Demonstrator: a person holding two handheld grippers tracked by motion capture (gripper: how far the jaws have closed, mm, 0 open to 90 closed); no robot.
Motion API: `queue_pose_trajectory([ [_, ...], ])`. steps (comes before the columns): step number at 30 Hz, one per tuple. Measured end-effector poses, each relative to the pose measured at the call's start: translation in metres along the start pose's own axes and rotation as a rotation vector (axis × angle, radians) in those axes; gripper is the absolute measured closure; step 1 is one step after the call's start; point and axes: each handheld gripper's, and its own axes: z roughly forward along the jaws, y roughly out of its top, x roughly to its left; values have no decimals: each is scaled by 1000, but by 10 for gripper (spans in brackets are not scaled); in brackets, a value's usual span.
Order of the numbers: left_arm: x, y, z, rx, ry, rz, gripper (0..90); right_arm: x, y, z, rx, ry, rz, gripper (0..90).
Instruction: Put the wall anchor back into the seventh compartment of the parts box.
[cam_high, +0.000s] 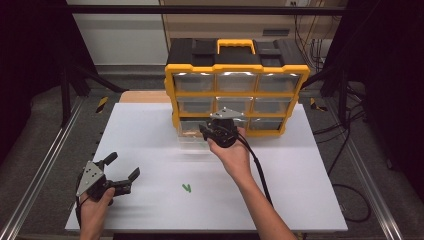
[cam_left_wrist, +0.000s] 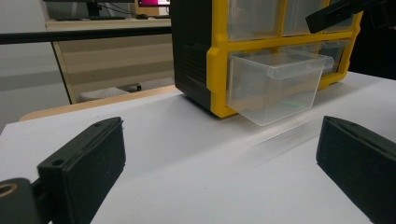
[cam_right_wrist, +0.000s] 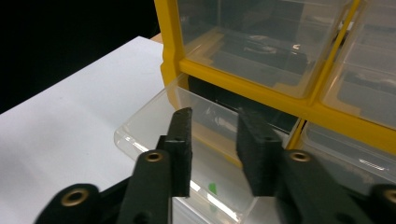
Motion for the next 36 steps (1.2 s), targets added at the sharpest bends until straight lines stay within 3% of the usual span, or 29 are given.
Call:
queue_pose_trajectory([
  [3,0,0,0,0,0,0,14,1,-1,-3,-4,-2,-3,570],
  [5,0,0,0,1,-1,1,14,3,-1,-7,-3,5,-11,459],
  [6,0,0,0,2,-1,3,14,3,-1,-7,-3,5,-11,459],
  [8,-1,0,1,6,-1,9,14,5,0,-10,6,18,-1,374],
  [15,-1,0,2,9,-5,12,13,16,-2,-19,16,22,-43,196],
  [20,-1,-1,2,10,-6,12,14,25,-3,-25,30,40,-67,142],
  [36,-2,-1,2,12,-12,16,13,35,-6,-44,55,59,-111,87],
])
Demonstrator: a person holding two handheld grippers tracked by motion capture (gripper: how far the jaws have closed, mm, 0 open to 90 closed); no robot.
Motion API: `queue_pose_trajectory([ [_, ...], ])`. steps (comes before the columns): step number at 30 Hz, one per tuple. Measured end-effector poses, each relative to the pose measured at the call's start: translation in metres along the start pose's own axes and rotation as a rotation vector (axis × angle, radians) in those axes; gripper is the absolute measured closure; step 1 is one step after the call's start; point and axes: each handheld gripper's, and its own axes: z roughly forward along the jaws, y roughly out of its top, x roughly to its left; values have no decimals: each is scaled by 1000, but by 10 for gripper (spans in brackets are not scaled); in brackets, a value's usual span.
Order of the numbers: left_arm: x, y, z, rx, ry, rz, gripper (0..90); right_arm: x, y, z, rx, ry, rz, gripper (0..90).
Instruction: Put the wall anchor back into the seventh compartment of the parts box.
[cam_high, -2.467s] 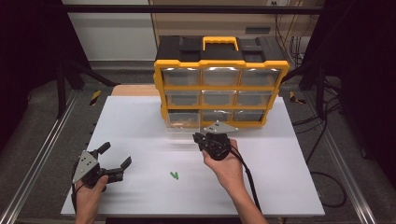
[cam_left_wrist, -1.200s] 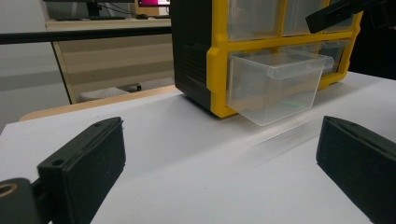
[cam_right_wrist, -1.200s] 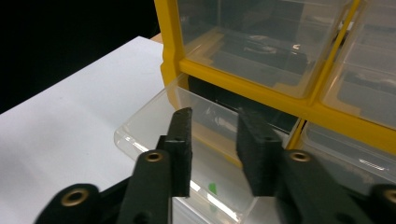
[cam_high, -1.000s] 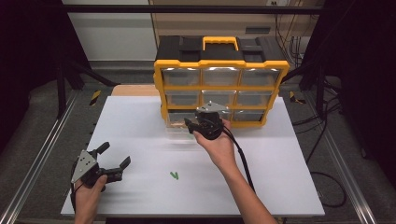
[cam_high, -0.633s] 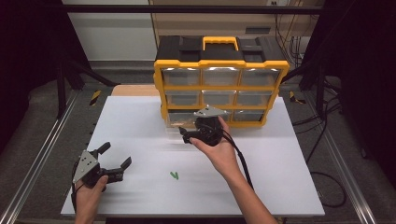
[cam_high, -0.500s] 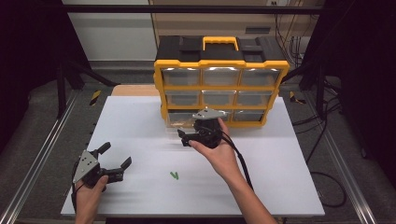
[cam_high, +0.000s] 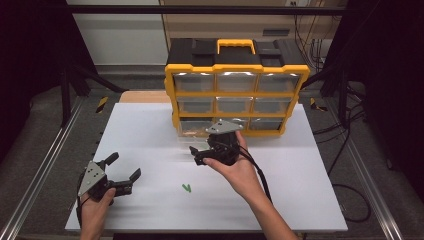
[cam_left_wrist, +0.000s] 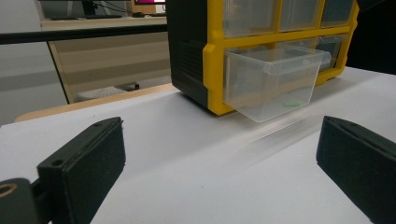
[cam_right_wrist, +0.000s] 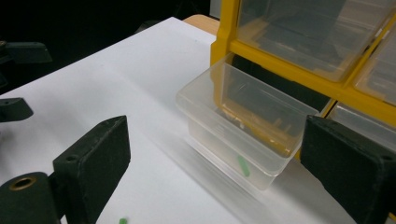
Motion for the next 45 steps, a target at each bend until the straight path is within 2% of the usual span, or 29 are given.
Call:
queue_pose_trajectory([
  [19,0,0,0,0,2,0,13,16,-24,-6,47,8,-33,75],
  [45,0,0,-1,-3,4,3,13,22,-46,-18,69,34,-37,74],
])
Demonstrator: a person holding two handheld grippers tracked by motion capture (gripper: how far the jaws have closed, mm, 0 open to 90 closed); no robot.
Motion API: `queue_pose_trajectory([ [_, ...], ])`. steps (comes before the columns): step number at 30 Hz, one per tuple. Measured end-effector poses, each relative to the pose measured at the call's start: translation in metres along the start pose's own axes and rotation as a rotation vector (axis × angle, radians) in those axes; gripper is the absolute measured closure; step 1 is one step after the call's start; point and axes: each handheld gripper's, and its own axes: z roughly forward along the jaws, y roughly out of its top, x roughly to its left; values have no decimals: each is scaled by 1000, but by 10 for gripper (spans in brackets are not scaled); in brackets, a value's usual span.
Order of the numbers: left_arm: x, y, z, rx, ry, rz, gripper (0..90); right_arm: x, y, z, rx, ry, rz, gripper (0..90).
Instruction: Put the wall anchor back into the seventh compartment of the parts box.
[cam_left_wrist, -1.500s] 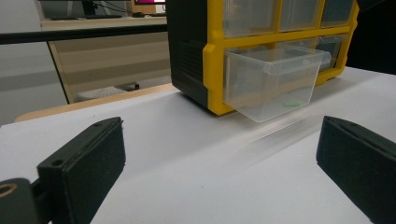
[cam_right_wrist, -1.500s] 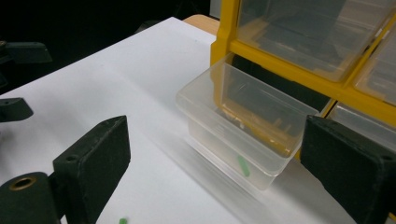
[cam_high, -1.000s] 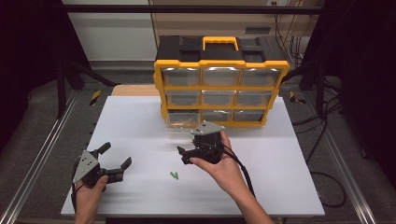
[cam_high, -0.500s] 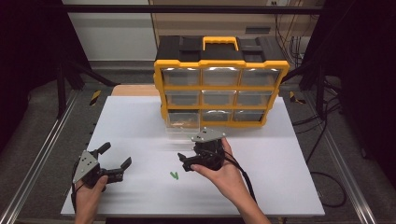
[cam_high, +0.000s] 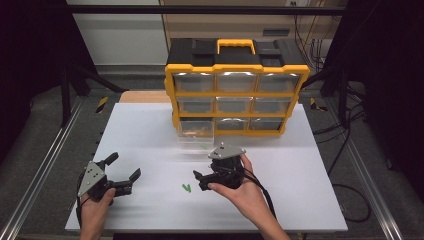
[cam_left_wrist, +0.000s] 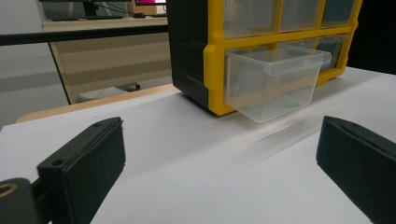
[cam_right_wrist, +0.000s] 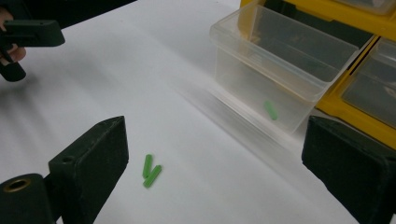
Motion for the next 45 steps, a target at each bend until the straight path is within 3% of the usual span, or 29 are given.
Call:
queue_pose_trajectory([
  [28,0,0,0,-1,0,-2,13,23,-30,25,94,51,-19,96],
  [45,0,0,-1,-4,2,-3,13,27,-40,42,135,94,16,104],
])
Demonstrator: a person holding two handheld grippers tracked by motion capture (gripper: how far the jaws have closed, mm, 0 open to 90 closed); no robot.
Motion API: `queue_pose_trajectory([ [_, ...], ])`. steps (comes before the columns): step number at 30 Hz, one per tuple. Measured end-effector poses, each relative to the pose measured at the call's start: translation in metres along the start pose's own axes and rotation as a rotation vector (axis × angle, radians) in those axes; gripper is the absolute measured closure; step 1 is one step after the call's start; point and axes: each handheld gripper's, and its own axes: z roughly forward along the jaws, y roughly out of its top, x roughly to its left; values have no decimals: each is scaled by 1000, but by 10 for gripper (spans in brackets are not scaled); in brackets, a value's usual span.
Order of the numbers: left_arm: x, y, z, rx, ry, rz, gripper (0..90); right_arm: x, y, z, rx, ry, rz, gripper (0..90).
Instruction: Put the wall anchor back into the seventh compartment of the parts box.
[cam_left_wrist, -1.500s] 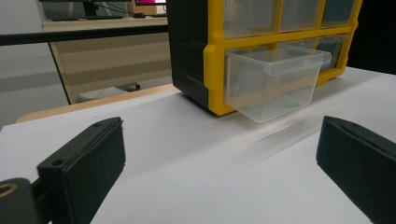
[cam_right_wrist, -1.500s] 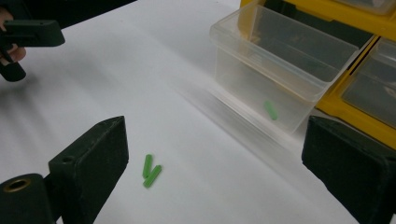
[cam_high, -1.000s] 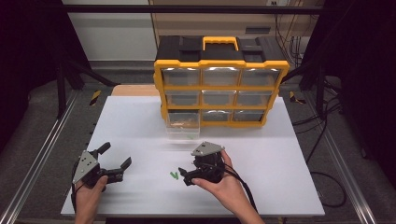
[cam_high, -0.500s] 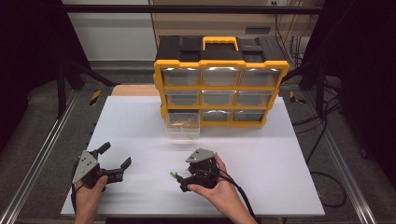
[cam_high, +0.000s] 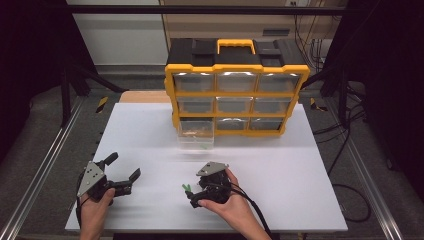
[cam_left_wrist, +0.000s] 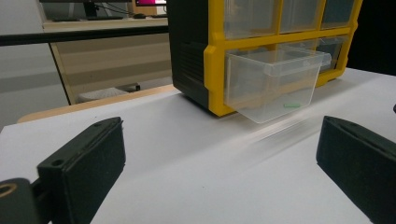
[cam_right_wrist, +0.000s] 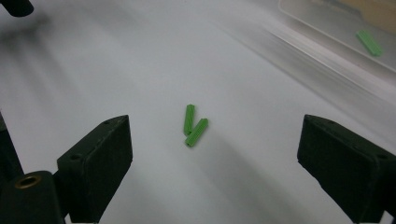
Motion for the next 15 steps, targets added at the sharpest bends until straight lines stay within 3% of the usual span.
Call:
queue_pose_trajectory([
  [7,0,0,0,3,-1,1,13,-1,-3,4,9,19,13,97],
  [15,0,0,0,3,1,0,13,0,-5,8,34,30,19,196],
])
